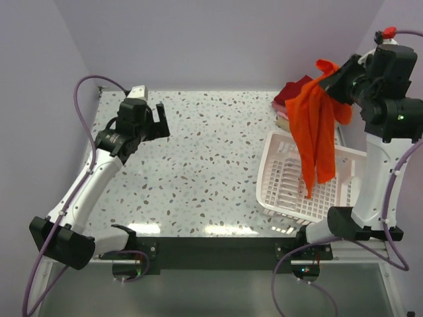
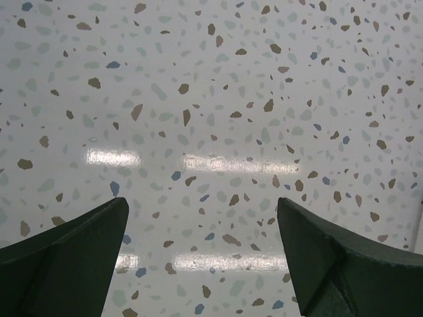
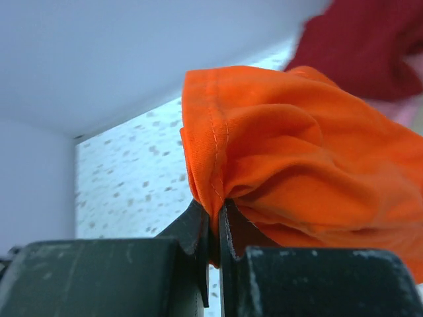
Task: Fold and stack the t-shirts
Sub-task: Grab the tshirt from the pile, then move the tshirt to the center of the board
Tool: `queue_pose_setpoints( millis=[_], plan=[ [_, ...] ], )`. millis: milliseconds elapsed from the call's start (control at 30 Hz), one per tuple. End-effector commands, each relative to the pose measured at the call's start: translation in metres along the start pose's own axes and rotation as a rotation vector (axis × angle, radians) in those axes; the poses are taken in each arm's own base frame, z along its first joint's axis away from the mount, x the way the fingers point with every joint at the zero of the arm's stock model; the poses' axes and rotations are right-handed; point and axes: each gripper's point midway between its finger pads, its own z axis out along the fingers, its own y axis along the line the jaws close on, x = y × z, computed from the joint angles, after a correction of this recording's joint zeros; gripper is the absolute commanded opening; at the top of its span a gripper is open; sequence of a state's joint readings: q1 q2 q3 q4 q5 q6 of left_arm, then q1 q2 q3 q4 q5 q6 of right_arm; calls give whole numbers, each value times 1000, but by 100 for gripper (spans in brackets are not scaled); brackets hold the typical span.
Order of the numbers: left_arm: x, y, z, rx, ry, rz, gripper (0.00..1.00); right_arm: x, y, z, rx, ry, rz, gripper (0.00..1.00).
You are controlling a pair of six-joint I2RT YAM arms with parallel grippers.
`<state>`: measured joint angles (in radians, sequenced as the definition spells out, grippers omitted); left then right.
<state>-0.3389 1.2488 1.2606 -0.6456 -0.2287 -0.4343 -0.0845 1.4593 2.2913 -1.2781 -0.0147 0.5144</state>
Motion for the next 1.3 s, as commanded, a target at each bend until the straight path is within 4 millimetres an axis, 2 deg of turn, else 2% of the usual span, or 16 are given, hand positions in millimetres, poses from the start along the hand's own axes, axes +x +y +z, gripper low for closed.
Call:
queue_pose_setpoints(
  millis=[0,267,300,500,600,700,800,833,867,933,967,1000,1067,1133,1200,1267],
  plan=[
    [-35,2,-27,0,-127,-39,100,-24,101,-26,-421,-79,-7,0],
    [-32,8,-41,-9,-141,-108,100,-25,241,-61,-950,-125,-15,0],
    [-32,8,-43,-9,-144,-120,100,-20,259,-79,-1026,-118,-27,0],
    [-30,16,-55,-33,-150,-146,100,21,314,-80,-1165,-39,-55,0],
    [-27,21,-60,-52,-145,-154,100,36,321,-68,-1157,-8,-62,0],
    [-25,27,-66,-74,-147,-165,100,64,320,-43,-1100,51,-80,0],
    [-25,34,-72,-104,-161,-176,100,110,307,2,-967,147,-118,0],
    [-24,38,-74,-119,-161,-179,100,136,298,26,-902,205,-138,1],
    [-24,42,-76,-139,-168,-187,100,156,287,42,-837,256,-167,22],
    [-19,47,-76,-167,-160,-197,100,205,258,85,-676,389,-247,49],
    [-18,51,-75,-188,-163,-203,100,221,245,101,-622,423,-317,73],
    [-10,54,-71,-203,-146,-206,100,228,234,111,-557,432,-360,80],
    [1,56,-64,-216,-120,-205,100,256,204,127,-459,514,-459,90],
    [18,57,-51,-227,-77,-204,100,281,177,135,-387,568,-504,92],
    [38,54,-37,-215,-15,-195,100,298,156,131,-367,609,-514,93],
    [47,45,-26,-177,20,-206,100,305,152,120,-402,627,-494,93]
  ],
)
